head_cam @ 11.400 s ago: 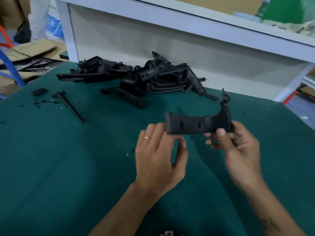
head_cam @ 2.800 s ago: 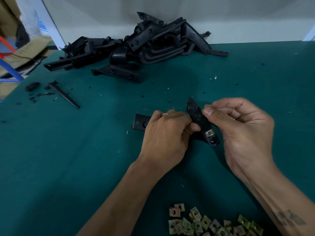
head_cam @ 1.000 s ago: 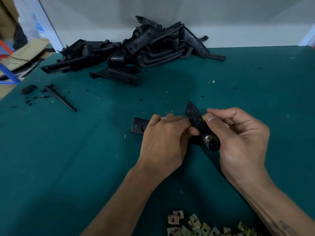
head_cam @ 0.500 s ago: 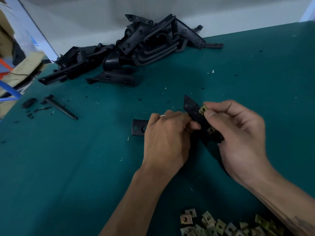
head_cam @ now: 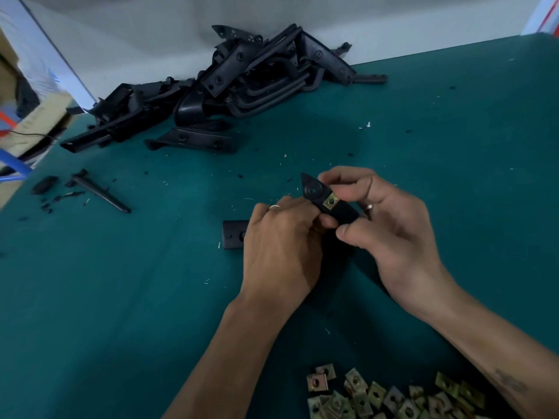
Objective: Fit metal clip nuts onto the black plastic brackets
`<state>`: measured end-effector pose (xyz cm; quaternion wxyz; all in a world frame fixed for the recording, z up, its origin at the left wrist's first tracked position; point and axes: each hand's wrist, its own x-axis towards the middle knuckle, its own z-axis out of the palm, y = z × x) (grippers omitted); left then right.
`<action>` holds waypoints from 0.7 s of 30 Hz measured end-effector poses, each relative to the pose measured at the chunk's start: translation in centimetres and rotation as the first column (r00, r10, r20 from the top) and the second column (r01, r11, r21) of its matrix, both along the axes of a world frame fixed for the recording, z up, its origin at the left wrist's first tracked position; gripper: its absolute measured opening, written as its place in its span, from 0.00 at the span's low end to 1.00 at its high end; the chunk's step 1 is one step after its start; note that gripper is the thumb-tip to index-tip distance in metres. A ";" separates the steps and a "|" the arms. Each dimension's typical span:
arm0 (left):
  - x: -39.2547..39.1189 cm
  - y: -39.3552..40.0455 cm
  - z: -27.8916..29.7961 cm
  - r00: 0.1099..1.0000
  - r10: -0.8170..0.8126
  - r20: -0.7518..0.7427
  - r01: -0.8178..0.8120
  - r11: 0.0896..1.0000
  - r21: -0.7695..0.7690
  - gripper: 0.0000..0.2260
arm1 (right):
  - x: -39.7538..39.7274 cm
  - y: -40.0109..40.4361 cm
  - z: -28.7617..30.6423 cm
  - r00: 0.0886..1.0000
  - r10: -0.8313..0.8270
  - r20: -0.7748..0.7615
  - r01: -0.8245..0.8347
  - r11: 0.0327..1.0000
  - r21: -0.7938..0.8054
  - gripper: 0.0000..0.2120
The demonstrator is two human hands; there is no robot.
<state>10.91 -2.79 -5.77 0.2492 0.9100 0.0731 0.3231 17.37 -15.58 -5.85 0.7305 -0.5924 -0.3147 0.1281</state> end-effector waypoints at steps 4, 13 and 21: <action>-0.3 0.1 0.0 1.000 -0.011 -0.020 0.012 1.000 0.009 0.12 | 0.1 0.1 0.5 0.982 0.059 -0.178 -0.044 0.995 0.085 0.10; -0.2 -0.2 0.1 0.997 -0.060 -0.052 0.067 0.989 0.130 0.09 | 2.7 -1.6 1.4 0.995 0.053 -0.081 -0.062 0.992 -0.108 0.09; 0.0 -0.5 -0.2 0.981 -0.194 0.012 0.193 0.980 0.046 0.09 | 2.6 -2.3 2.1 0.991 0.107 -0.084 -0.118 0.982 -0.147 0.11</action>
